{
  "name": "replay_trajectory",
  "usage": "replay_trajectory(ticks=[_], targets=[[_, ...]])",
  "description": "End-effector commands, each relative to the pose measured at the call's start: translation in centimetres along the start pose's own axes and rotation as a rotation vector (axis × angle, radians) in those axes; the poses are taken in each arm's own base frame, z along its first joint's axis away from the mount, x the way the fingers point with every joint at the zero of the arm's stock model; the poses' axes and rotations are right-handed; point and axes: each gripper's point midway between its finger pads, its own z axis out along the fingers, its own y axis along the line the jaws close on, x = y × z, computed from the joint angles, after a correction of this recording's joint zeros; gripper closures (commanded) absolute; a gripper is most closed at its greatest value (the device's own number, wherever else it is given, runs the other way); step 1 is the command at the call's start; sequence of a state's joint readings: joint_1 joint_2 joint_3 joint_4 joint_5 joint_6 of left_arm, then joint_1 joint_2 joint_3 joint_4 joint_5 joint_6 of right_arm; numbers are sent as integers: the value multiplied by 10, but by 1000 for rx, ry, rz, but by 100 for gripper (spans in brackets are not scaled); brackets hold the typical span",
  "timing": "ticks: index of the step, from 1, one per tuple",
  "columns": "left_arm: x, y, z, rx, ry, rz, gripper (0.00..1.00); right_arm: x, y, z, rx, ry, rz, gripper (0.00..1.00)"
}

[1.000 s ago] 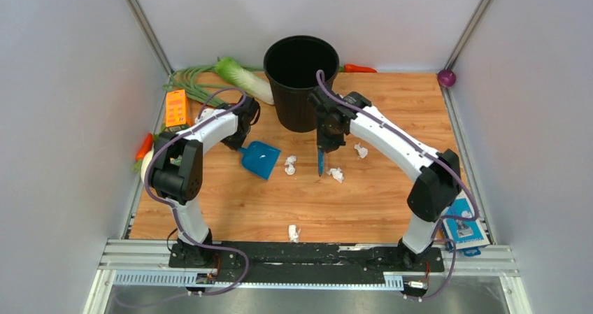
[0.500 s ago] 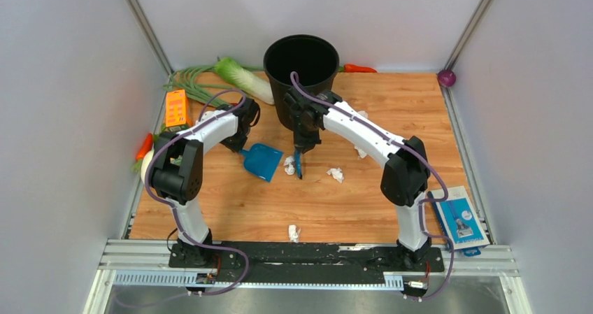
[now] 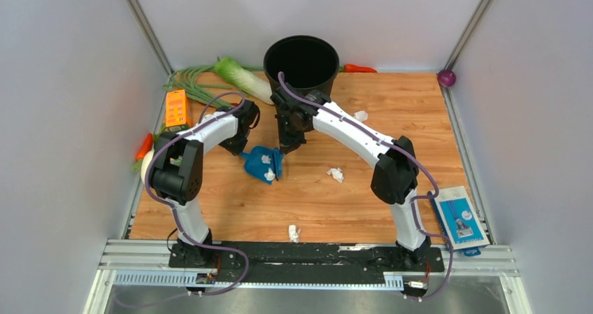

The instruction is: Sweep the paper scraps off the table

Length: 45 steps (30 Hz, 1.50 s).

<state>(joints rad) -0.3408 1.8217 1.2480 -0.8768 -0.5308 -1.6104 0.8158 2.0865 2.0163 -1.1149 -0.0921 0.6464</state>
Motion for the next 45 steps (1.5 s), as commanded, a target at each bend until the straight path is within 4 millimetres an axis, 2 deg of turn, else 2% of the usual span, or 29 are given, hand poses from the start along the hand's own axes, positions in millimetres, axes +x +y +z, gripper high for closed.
replay_trajectory(ticks=[1,8,14,18,22,31,40,43,44,45], targets=[[-4,6,-11,6,4,0,100,-17,24,-16,-85,-63,16,100],[1,14,-9,-7,24,24,100,-30,26,-34,-100,-145,21,100],[11,26,1,-7,82,-8,100,-19,20,-48,-105,-141,37,100],[13,30,5,10,120,-29,100,-19,6,-59,-70,-162,44,100],[12,27,7,27,132,-19,100,-21,-8,-73,-40,-172,57,100],[21,19,5,71,231,1,100,-16,-9,-109,-68,-217,65,100],[-2,7,-15,96,229,79,100,-5,-49,-141,52,-287,64,100],[-14,0,-24,102,219,94,100,0,-67,-149,83,-304,89,100],[-17,3,-26,85,213,105,100,2,-76,-151,95,-308,105,100],[-25,-3,-30,97,203,99,100,4,-83,-153,104,-311,114,100]])
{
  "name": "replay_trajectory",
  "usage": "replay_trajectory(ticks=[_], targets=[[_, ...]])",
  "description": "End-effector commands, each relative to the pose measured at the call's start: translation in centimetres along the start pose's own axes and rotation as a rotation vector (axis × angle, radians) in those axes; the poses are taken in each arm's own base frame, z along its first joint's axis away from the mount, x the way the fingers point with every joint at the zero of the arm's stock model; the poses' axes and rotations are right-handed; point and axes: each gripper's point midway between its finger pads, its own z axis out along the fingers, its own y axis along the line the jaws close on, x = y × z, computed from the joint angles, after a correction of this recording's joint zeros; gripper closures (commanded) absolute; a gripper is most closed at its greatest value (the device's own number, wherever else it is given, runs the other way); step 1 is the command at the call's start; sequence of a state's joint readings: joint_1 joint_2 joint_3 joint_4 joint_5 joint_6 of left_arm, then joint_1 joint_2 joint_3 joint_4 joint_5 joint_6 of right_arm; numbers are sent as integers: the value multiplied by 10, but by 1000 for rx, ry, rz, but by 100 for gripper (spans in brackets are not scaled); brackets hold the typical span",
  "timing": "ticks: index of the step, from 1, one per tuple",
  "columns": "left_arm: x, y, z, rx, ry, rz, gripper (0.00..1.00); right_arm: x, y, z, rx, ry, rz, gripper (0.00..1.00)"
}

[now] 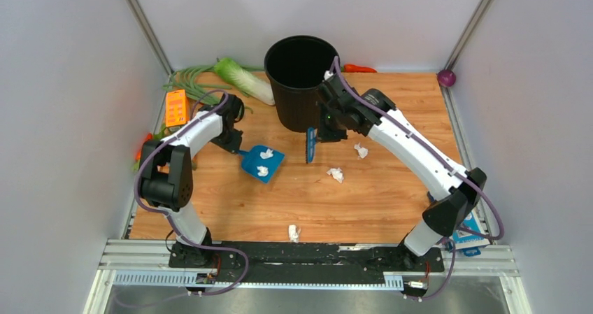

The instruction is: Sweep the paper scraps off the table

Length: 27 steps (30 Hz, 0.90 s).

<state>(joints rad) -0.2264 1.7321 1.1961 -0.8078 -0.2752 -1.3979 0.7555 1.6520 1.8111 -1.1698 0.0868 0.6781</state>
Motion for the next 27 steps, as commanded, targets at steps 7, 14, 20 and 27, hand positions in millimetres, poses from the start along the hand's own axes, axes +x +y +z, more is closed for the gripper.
replay_trajectory(ticks=[7,14,20,27], targets=[[-53,-24,-54,32,-58,67,100,-7,-86,-33,138,-84,90,100],[-92,-35,-81,28,-69,43,100,0,-119,-34,206,-98,105,100],[-128,-62,-113,95,-79,-26,100,14,-132,-24,228,-78,116,100],[-139,-98,-132,211,-27,-130,100,20,-136,-22,231,-73,117,100]])
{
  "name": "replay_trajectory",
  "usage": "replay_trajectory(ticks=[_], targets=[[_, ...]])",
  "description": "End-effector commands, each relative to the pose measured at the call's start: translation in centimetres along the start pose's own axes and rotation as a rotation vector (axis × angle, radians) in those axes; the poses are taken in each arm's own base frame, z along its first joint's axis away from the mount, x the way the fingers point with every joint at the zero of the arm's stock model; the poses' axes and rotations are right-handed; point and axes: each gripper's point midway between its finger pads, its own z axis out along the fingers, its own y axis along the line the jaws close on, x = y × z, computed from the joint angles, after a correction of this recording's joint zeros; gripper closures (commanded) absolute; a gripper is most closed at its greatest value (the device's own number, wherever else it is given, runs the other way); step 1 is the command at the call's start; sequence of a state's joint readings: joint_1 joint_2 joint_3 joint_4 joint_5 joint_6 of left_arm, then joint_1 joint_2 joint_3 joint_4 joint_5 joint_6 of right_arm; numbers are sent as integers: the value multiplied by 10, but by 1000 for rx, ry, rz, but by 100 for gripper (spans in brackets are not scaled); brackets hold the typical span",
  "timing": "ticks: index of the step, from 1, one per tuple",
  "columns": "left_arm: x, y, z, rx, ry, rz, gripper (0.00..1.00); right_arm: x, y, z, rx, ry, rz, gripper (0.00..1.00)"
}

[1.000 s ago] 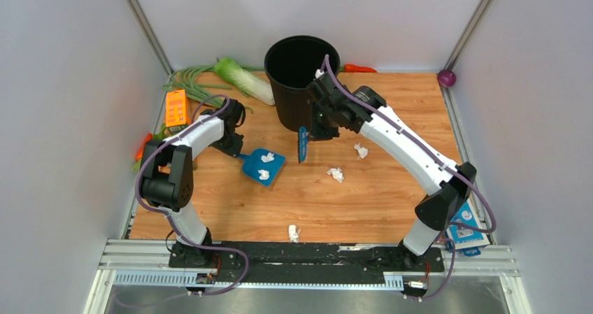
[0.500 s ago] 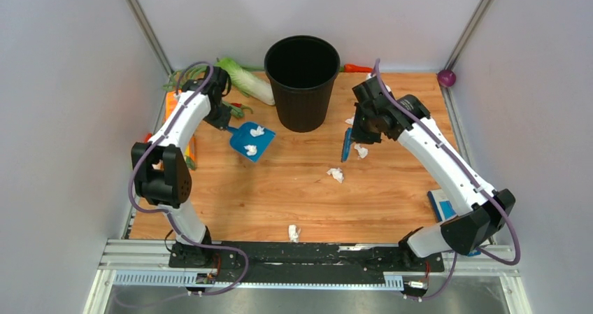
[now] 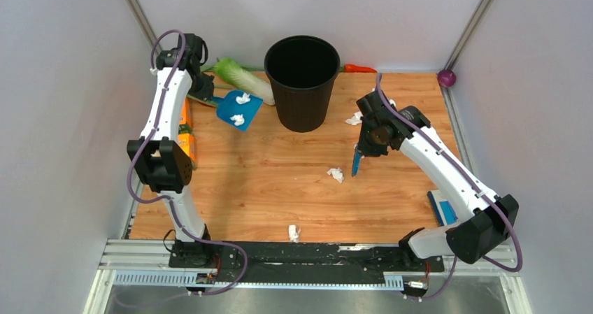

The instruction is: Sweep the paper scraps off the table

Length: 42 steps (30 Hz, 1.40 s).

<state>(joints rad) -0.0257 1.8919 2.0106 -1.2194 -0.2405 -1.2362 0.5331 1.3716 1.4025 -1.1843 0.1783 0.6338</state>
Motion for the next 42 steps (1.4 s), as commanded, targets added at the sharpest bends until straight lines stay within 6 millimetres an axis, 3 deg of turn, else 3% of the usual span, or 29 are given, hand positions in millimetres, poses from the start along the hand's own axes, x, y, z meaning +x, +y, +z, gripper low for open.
replay_trajectory(ticks=[1,10,17,27,29,37,42], targets=[[2,-23,-13,64,61,-64,100,-11,1,-10,-37,-67,-2,100],[-16,-72,-51,243,66,-203,100,-6,-1,-8,-37,-53,-1,100],[-26,-92,-73,330,63,-273,100,-7,0,-8,-44,-50,-12,100],[-10,-120,-82,394,90,-311,100,-1,1,-4,-48,-24,-20,100],[-7,-120,-81,389,90,-305,100,1,2,-2,-50,-15,-20,100],[3,-91,-64,275,95,-299,100,2,3,-2,-59,-14,-16,100],[8,-98,-63,353,132,-362,100,2,4,2,-57,-4,-25,100]])
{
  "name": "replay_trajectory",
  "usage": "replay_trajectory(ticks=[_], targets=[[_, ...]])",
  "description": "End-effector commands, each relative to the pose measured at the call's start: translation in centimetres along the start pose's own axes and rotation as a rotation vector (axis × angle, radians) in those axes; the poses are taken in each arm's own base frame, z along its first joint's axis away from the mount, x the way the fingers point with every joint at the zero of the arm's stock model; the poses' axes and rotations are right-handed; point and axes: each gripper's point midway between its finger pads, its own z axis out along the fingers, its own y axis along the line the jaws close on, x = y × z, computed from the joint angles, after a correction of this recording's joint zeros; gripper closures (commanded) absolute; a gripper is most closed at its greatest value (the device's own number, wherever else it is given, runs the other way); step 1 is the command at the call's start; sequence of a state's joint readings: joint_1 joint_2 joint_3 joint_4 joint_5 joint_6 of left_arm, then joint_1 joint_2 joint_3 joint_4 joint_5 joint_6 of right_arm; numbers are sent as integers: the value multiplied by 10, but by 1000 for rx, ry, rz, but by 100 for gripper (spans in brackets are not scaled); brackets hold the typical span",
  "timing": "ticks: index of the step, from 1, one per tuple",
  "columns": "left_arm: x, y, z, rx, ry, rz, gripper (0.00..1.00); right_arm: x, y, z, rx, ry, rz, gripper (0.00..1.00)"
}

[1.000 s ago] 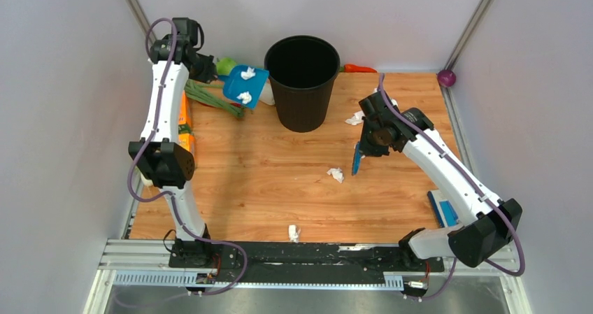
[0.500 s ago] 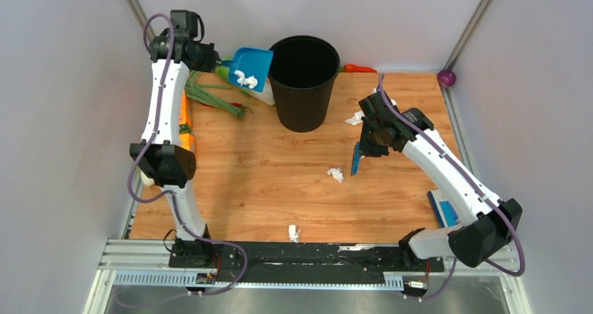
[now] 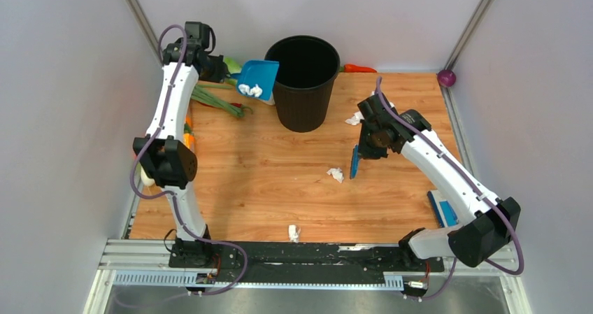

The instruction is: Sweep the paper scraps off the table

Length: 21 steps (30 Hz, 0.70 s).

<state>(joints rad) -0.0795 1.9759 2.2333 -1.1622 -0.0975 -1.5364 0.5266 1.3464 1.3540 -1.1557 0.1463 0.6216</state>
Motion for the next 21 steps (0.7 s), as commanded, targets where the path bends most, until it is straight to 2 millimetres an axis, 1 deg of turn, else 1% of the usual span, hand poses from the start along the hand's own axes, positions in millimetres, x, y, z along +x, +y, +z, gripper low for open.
replay_trajectory(ticks=[1,2,4,7,12,15,18,21], targets=[[-3,-21,-33,151,12,-86,100,-6,7,-2,-36,-21,-21,100],[-5,-25,-39,183,-1,-95,100,-7,6,-1,-34,-22,-19,100],[-11,-26,-45,201,-34,-118,100,-7,6,-1,-33,-21,-20,100],[-15,-26,-50,204,-52,-150,100,-6,6,0,-35,-18,-18,100],[-15,-32,-58,227,-44,-201,100,-4,6,1,-35,-16,-14,100],[-16,-39,-64,254,-38,-227,100,-2,5,1,-34,-11,-13,100],[-13,-46,-68,275,-37,-239,100,0,4,2,-35,-8,-10,100],[-6,-53,-70,294,-36,-242,100,1,3,2,-33,-4,-11,100]])
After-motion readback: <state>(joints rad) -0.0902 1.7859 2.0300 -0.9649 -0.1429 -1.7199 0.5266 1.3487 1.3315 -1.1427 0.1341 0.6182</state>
